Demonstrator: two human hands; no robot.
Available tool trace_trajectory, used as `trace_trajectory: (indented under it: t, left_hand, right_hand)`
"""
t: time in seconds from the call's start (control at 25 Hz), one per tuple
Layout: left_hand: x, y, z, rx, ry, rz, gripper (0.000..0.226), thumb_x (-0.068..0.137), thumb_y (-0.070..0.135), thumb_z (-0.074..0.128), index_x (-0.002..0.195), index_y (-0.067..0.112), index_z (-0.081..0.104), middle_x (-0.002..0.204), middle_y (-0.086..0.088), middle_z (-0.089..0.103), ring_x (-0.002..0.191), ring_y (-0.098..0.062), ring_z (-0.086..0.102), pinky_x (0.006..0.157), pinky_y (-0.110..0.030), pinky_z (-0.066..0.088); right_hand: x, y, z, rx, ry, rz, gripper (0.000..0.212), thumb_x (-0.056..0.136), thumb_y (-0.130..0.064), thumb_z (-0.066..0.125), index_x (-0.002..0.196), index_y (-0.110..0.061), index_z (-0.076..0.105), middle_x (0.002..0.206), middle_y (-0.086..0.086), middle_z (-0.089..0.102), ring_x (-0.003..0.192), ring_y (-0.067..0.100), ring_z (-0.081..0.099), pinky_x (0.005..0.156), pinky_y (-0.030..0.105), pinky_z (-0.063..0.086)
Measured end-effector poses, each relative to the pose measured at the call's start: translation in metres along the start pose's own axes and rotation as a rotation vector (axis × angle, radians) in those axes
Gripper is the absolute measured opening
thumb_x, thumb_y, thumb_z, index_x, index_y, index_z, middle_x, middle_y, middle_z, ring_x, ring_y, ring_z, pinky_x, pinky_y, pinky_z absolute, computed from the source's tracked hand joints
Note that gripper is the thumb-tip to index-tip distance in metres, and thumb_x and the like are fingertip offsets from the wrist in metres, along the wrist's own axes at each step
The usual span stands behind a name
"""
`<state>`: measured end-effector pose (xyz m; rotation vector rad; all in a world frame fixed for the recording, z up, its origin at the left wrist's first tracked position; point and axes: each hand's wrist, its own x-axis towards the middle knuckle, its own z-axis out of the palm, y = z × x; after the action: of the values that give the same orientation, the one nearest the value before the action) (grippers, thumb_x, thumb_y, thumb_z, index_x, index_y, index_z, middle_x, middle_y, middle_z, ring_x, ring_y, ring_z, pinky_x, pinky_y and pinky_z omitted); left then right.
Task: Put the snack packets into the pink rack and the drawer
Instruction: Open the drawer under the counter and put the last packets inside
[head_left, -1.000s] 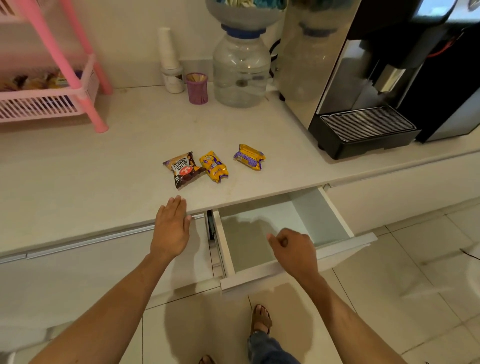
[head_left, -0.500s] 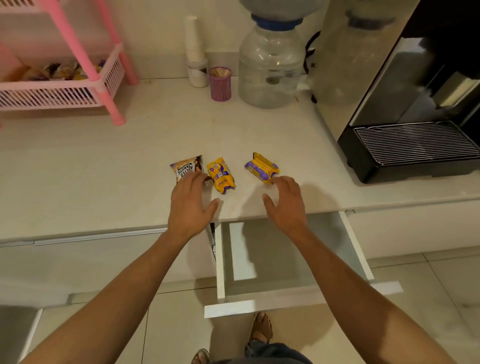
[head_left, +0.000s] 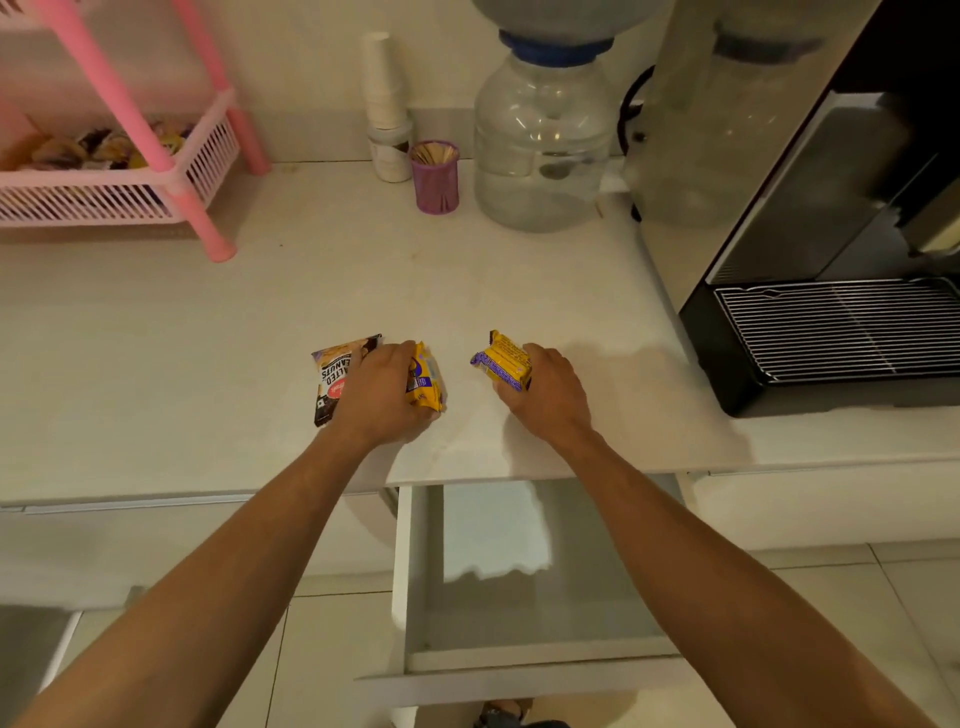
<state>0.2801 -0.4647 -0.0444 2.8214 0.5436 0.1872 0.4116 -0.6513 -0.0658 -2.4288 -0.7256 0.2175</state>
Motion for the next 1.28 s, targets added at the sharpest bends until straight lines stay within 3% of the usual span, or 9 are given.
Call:
trace_trajectory:
  t: [0.12,0.2,0.32,0.52,0.76,0.96,1.08,1.2,1.28]
  left_hand:
    - [-0.003,0.013,-0.003,-0.11,0.05,0.017,0.08,0.066,0.041,0.079,0.132,0.007,0.048,0.118,-0.01,0.059,0.109,-0.03,0.053,0.104,-0.04,0.034]
    - [-0.014,0.026,-0.005,-0.258,0.062,-0.003,0.084,0.066,0.041,0.078,0.136,0.007,0.046,0.122,-0.011,0.056,0.113,-0.028,0.05,0.097,-0.032,0.036]
    - [-0.036,0.05,-0.006,-0.411,0.044,0.026,0.084,0.061,0.046,0.073,0.135,0.015,0.047,0.118,0.0,0.053,0.11,-0.019,0.049,0.091,-0.025,0.034]
    - [-0.076,0.079,0.003,-0.492,-0.035,0.029,0.085,0.057,0.052,0.075,0.133,0.026,0.046,0.113,0.013,0.049,0.102,-0.004,0.045,0.084,-0.012,0.034]
    - [-0.133,0.086,0.03,-0.565,-0.216,0.015,0.086,0.057,0.058,0.079,0.131,0.049,0.035,0.115,0.034,0.041,0.11,0.009,0.045,0.085,-0.008,0.038]
    - [-0.156,0.084,0.064,-0.454,-0.422,-0.005,0.088,0.059,0.074,0.067,0.134,0.048,0.03,0.112,0.031,0.037,0.107,0.013,0.041,0.079,-0.008,0.035]
    - [-0.144,0.079,0.092,-0.379,-0.49,-0.031,0.085,0.057,0.069,0.067,0.132,0.039,0.04,0.111,0.025,0.039,0.1,0.004,0.042,0.086,-0.021,0.043]
    - [-0.126,0.078,0.124,-0.469,-0.53,-0.111,0.043,0.052,0.044,0.074,0.089,0.03,0.057,0.089,0.014,0.058,0.08,-0.008,0.054,0.073,-0.033,0.052]
    - [-0.116,0.08,0.149,-0.511,-0.57,-0.146,0.034,0.052,0.026,0.076,0.075,0.02,0.052,0.078,0.0,0.061,0.073,-0.019,0.061,0.065,-0.038,0.054]
  right_hand:
    - [-0.002,0.009,-0.013,0.365,0.005,0.13,0.028,0.078,-0.04,0.075,0.088,-0.015,0.067,0.075,-0.001,0.065,0.067,0.011,0.058,0.062,0.025,0.045]
    - [-0.013,0.014,-0.026,0.751,-0.097,0.279,0.027,0.081,-0.038,0.072,0.078,-0.011,0.068,0.064,0.002,0.066,0.056,0.015,0.058,0.055,0.026,0.048]
    - [-0.039,0.027,-0.043,1.124,-0.328,0.404,0.034,0.088,-0.036,0.063,0.088,-0.003,0.069,0.075,0.018,0.068,0.06,0.026,0.063,0.052,0.03,0.053]
    - [-0.091,0.061,-0.059,1.301,-0.624,0.382,0.052,0.088,-0.042,0.054,0.109,0.003,0.066,0.092,0.026,0.068,0.069,0.027,0.065,0.059,0.033,0.055]
    - [-0.136,0.101,-0.062,1.236,-0.802,0.436,0.055,0.073,-0.041,0.078,0.098,0.007,0.067,0.09,0.026,0.066,0.072,0.025,0.064,0.062,0.032,0.053]
    - [-0.15,0.13,-0.035,1.059,-0.935,0.531,0.042,0.092,-0.022,0.06,0.114,0.013,0.06,0.1,0.026,0.066,0.085,0.029,0.064,0.074,0.034,0.054]
    - [-0.146,0.14,-0.011,0.9,-0.823,0.655,0.039,0.09,-0.023,0.061,0.115,0.007,0.064,0.108,0.027,0.068,0.089,0.026,0.067,0.077,0.035,0.056]
    - [-0.135,0.149,0.016,0.667,-0.645,0.759,0.034,0.09,-0.02,0.067,0.107,0.009,0.066,0.106,0.028,0.068,0.087,0.025,0.065,0.086,0.041,0.056]
    - [-0.124,0.157,0.029,0.455,-0.588,0.792,0.031,0.084,-0.023,0.072,0.096,0.006,0.07,0.091,0.02,0.069,0.079,0.023,0.062,0.074,0.034,0.052]
